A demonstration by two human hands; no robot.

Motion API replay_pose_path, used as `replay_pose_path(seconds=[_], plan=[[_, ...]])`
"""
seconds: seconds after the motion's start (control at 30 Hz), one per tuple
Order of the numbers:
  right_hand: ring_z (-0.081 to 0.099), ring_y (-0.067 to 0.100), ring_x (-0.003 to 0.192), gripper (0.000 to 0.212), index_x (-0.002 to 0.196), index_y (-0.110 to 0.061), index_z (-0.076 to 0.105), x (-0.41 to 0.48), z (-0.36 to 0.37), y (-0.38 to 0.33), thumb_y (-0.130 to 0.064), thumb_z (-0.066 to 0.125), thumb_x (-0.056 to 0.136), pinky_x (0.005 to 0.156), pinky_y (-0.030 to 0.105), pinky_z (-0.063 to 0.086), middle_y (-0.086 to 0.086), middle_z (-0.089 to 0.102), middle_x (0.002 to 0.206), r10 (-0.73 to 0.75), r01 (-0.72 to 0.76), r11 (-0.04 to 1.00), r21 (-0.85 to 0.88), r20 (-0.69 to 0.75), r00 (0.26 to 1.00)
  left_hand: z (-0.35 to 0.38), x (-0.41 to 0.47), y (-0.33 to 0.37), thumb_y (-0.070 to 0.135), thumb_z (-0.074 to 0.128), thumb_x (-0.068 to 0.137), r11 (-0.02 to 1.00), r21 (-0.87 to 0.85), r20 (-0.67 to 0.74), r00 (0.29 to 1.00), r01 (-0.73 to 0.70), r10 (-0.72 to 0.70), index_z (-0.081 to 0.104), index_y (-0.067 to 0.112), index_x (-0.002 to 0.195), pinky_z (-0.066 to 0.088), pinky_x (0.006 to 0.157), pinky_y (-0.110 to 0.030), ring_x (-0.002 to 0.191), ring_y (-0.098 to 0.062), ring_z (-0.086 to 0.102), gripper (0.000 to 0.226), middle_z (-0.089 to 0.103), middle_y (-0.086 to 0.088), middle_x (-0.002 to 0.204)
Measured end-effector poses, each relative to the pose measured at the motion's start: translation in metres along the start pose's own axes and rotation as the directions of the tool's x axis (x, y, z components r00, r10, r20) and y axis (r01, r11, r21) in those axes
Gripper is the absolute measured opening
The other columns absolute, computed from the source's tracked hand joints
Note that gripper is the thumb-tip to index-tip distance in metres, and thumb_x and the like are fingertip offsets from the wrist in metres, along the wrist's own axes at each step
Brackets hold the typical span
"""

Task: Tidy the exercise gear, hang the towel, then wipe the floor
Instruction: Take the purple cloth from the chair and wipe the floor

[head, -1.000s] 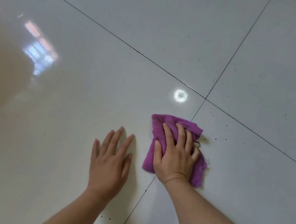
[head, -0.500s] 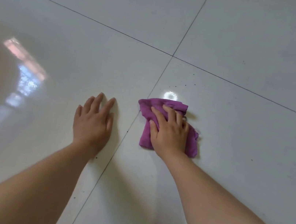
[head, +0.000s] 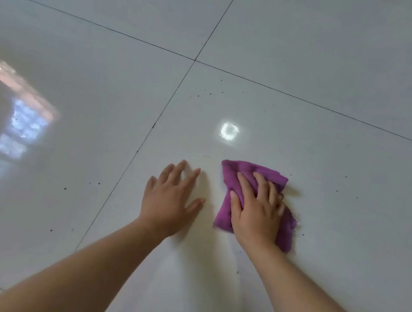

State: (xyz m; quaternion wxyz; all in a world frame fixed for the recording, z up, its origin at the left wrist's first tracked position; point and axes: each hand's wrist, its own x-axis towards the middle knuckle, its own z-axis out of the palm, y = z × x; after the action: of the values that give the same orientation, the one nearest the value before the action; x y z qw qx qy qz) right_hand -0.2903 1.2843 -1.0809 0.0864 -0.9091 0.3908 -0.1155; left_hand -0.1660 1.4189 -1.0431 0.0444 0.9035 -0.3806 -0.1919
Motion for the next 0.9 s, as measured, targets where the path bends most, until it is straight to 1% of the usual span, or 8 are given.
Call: replay_pose_path(seconds=[0.07,0.17,0.33,0.47,0.53,0.63,0.7,0.9], plan=[[0.042,0.024,0.118,0.043,0.123,-0.031,0.057,-0.028,-0.008,0.018,-0.046,0.039,0.087,0.088,0.046,0.042,0.001,0.052,0.133,-0.117,0.117,0.993,-0.007,0.029,0.993,0.007,-0.006,0.009,0.067,0.03,0.087,0.999,0.047,0.053,0.999,0.008,-0.01,-0.003,0.039,0.146,0.007,0.113,-0.049,0.144,-0.023,-0.008,0.073,-0.011,0.003,0.157],[0.043,0.023,0.119,0.045,0.125,-0.032,0.056,-0.059,-0.021,0.052,-0.048,0.038,0.087,0.09,0.044,0.04,0.0,0.05,0.135,-0.129,0.13,0.991,-0.023,0.039,0.991,0.008,-0.01,0.013,0.067,0.029,0.087,0.998,0.059,0.069,0.997,0.033,-0.037,-0.005,0.038,0.146,0.007,0.113,-0.051,0.144,-0.023,-0.011,0.074,-0.014,0.003,0.157],[0.039,0.027,0.122,0.05,0.128,-0.031,0.052,-0.052,-0.025,0.062,-0.051,0.034,0.086,0.093,0.05,0.037,0.004,0.048,0.137,0.081,-0.079,0.996,-0.05,0.045,0.996,0.001,-0.011,0.013,0.063,0.036,0.088,0.997,0.069,0.116,0.993,0.025,-0.033,-0.003,0.037,0.146,0.014,0.112,-0.053,0.144,-0.023,-0.008,0.074,-0.012,0.003,0.157],[0.028,0.029,0.133,0.061,0.138,-0.032,0.041,-0.017,-0.023,0.043,-0.056,0.023,0.085,0.102,0.054,0.022,0.004,0.034,0.148,0.237,-0.235,0.971,-0.034,0.136,0.962,0.0,-0.019,0.01,0.06,0.038,0.089,0.997,0.082,0.133,0.991,0.006,-0.017,-0.002,0.038,0.146,0.016,0.112,-0.049,0.144,-0.022,-0.007,0.073,-0.012,0.005,0.157],[0.029,0.03,0.133,0.059,0.139,-0.033,0.04,-0.019,-0.02,0.031,-0.054,0.027,0.085,0.102,0.055,0.023,0.004,0.035,0.148,0.191,-0.186,0.981,-0.048,0.159,0.969,0.003,-0.025,0.008,0.059,0.037,0.089,0.996,0.089,0.123,0.992,-0.004,-0.007,-0.002,0.038,0.146,0.015,0.113,-0.049,0.144,-0.022,-0.007,0.072,-0.012,0.004,0.157],[0.037,0.026,0.125,0.052,0.132,-0.033,0.049,-0.056,-0.021,0.022,-0.051,0.034,0.086,0.098,0.049,0.03,0.002,0.045,0.14,-0.043,0.048,0.998,-0.031,0.137,0.99,0.007,-0.029,0.007,0.058,0.035,0.09,0.996,0.089,0.101,0.995,-0.002,-0.007,-0.002,0.037,0.146,0.014,0.114,-0.048,0.144,-0.022,-0.007,0.07,-0.011,0.003,0.157],[0.038,0.023,0.123,0.048,0.128,-0.034,0.051,-0.079,-0.024,0.031,-0.051,0.037,0.086,0.094,0.044,0.031,0.0,0.048,0.138,-0.133,0.138,0.99,-0.025,0.142,0.981,0.007,-0.03,0.007,0.058,0.034,0.091,0.996,0.086,0.098,0.995,-0.006,-0.002,-0.001,0.037,0.147,0.014,0.114,-0.048,0.144,-0.022,-0.006,0.069,-0.011,0.003,0.157],[0.033,0.026,0.125,0.056,0.13,-0.032,0.048,-0.068,-0.024,0.041,-0.057,0.035,0.082,0.096,0.051,0.03,0.005,0.043,0.14,0.032,-0.026,0.998,-0.056,0.114,0.993,-0.001,-0.048,-0.01,0.054,0.036,0.092,0.998,0.058,0.071,0.997,0.016,-0.02,0.003,0.038,0.147,0.013,0.114,-0.048,0.144,-0.018,-0.007,0.066,-0.013,0.005,0.157]])
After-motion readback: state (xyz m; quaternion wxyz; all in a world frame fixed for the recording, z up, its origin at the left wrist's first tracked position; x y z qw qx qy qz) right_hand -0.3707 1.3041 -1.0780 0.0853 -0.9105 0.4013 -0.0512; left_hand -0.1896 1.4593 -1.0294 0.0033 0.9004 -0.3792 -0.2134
